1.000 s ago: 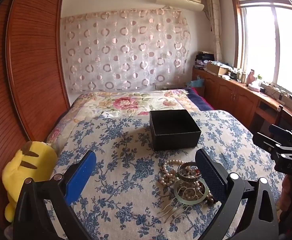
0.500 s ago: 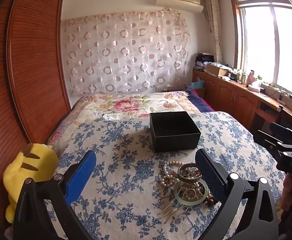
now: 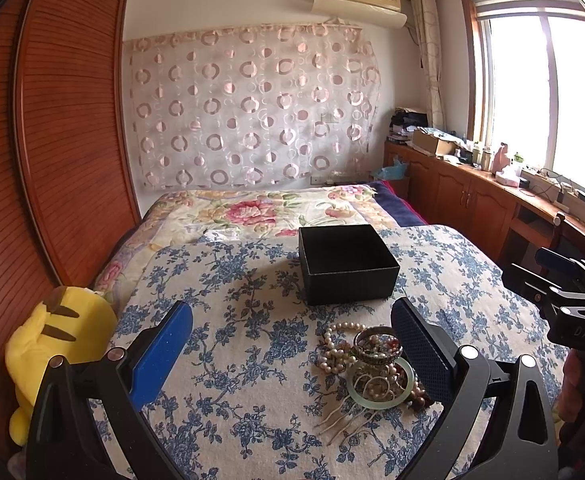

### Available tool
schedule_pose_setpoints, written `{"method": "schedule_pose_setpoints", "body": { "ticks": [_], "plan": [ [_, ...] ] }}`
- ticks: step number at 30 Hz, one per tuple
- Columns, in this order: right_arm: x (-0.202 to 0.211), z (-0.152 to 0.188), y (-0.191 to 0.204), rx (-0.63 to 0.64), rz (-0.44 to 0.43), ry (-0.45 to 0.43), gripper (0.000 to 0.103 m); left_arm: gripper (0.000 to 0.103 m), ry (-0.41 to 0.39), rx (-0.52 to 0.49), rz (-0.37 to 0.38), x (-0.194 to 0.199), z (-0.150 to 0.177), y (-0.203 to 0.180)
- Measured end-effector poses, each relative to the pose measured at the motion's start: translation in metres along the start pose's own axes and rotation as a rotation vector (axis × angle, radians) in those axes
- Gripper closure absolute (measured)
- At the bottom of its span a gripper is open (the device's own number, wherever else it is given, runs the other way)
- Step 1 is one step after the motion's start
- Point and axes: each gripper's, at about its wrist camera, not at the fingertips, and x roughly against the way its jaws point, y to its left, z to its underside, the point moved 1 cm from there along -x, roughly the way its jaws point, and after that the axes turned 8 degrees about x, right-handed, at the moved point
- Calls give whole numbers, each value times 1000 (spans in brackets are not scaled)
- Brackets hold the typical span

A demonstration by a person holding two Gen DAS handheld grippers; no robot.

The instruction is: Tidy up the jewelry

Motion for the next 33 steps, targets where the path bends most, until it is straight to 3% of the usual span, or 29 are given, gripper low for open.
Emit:
{"method": "schedule_pose_setpoints", "body": {
  "ticks": [33],
  "plan": [
    [2, -1, 1, 2, 1, -5, 2, 7, -8, -3, 11, 7, 0, -4]
  ]
}}
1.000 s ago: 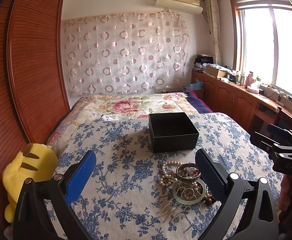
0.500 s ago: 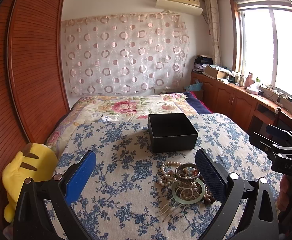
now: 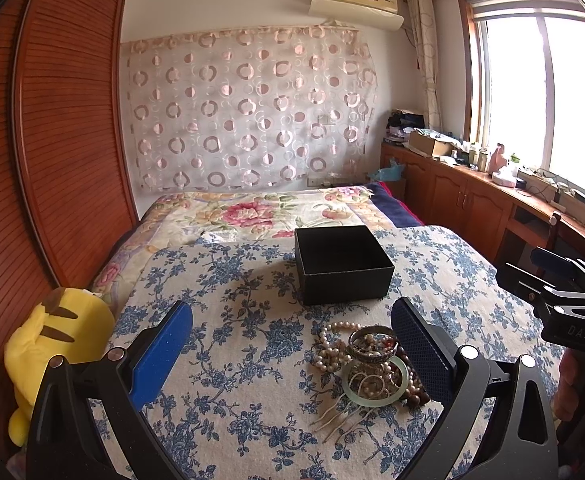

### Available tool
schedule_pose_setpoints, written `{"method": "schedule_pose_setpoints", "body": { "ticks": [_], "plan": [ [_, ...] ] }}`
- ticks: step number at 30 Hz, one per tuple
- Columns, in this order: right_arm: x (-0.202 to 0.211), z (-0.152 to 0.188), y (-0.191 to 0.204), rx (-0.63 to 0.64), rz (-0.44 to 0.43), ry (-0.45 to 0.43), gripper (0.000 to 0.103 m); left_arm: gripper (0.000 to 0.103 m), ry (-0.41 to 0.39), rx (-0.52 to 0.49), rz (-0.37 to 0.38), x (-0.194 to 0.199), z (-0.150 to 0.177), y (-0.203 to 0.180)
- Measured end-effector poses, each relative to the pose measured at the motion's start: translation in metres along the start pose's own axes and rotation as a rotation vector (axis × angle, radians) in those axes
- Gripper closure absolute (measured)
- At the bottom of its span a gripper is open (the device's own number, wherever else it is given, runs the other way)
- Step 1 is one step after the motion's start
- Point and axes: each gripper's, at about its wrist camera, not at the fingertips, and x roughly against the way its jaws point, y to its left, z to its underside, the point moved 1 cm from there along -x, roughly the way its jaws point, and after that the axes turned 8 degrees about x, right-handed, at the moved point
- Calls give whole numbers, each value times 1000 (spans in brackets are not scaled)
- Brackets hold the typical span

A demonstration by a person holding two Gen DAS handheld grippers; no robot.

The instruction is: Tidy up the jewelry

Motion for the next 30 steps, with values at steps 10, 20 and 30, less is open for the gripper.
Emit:
{"method": "schedule_pose_setpoints", "body": {
  "ticks": [10, 20, 30],
  "plan": [
    [2, -2, 1, 0, 2, -5, 2, 7, 7, 4, -4, -2, 3, 1],
    [1, 3, -1, 0, 2, -1, 2, 7, 28, 12, -8, -11, 9, 8],
    [-17, 16, 2, 29, -26, 38, 2, 7, 77, 26, -8, -27, 20, 17]
  ]
}}
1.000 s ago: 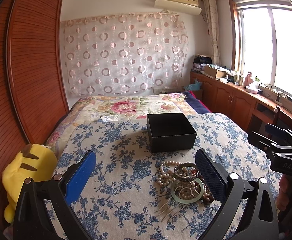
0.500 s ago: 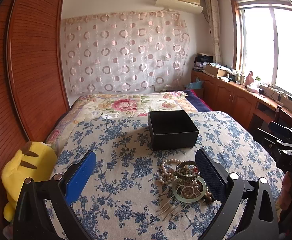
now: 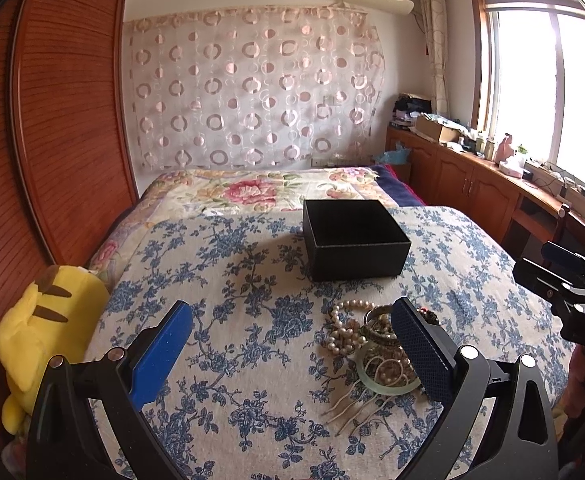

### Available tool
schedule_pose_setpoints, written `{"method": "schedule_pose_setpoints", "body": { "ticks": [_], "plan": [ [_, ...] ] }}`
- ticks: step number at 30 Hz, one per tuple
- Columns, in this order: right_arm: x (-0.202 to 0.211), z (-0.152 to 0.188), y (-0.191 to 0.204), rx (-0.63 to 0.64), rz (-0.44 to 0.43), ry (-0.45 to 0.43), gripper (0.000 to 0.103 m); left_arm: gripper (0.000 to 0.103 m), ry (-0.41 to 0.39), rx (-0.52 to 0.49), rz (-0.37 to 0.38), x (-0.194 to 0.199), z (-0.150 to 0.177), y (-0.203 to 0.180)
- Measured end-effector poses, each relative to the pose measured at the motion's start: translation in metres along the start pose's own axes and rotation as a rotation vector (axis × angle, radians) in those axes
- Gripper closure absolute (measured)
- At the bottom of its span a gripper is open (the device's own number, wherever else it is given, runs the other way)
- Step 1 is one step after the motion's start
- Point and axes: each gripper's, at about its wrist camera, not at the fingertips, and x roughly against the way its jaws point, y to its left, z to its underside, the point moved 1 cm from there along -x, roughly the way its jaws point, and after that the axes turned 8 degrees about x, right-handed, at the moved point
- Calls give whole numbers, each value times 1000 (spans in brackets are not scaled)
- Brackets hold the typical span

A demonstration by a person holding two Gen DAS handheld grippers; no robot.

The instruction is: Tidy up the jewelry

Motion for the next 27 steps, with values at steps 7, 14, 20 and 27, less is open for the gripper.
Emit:
{"method": "schedule_pose_setpoints", "body": {
  "ticks": [7, 14, 20, 27],
  "plan": [
    [-22, 9, 8, 46, -89, 62, 18, 7, 91, -24, 17, -27, 15, 4],
    [-32, 21, 13, 74, -115, 109, 20, 7, 171, -39, 64, -49, 25, 3],
    [-38, 36, 9, 71, -115, 151, 20, 7, 218, -67, 163, -63, 25, -8],
    [-40, 45, 0, 65, -102, 176, 20, 23, 283, -111, 238, -87, 21, -29]
  ]
}}
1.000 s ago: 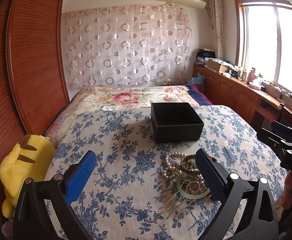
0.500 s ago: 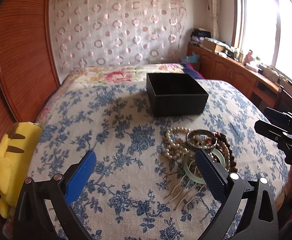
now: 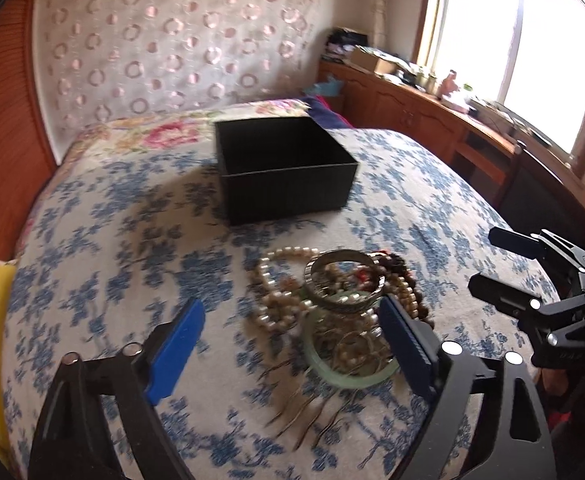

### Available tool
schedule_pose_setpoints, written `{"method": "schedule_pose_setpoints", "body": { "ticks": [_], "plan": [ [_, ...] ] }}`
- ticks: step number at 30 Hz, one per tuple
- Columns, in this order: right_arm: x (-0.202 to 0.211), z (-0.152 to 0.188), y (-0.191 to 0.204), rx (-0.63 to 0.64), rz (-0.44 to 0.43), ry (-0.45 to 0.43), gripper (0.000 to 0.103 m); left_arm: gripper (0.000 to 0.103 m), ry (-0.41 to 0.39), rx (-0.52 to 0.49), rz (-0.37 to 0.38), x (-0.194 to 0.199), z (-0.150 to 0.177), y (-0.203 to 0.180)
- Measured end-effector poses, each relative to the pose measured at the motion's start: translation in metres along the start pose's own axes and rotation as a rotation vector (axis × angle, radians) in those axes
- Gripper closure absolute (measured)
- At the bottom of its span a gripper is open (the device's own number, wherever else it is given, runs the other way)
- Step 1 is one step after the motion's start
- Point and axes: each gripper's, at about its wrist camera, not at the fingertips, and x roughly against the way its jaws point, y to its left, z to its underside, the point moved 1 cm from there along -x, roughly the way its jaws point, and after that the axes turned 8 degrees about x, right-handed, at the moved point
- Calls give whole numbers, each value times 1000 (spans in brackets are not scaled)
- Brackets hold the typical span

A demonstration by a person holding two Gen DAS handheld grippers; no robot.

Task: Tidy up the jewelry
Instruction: 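Grasp the silver bangle with the left tool while the right tool grasps the jade bangle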

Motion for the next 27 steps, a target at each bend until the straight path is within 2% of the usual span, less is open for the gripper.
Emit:
{"method": "schedule_pose_setpoints", "body": {
  "ticks": [4, 8, 19, 21, 23, 27],
  "plan": [
    [-1, 4, -4, -6, 5, 11, 20, 30, 52, -19, 57, -20, -7, -11],
    [-2, 7, -8, -13, 7, 15, 20, 42, 84, -44, 76, -35, -9, -22],
    [-8, 11, 1, 9, -37, 41, 20, 43, 147, -121, 65, -63, -14, -35],
    [-8, 11, 3, 13, -40, 41, 20, 43, 149, -131, 62, -65, -15, -35],
    [-8, 10, 4, 16, -41, 41, 20, 48, 139, -137, 51, -64, -15, -35],
    [-10, 10, 8, 24, -54, 47, 20, 48, 114, -130, 25, -60, -16, -32]
  ]
}}
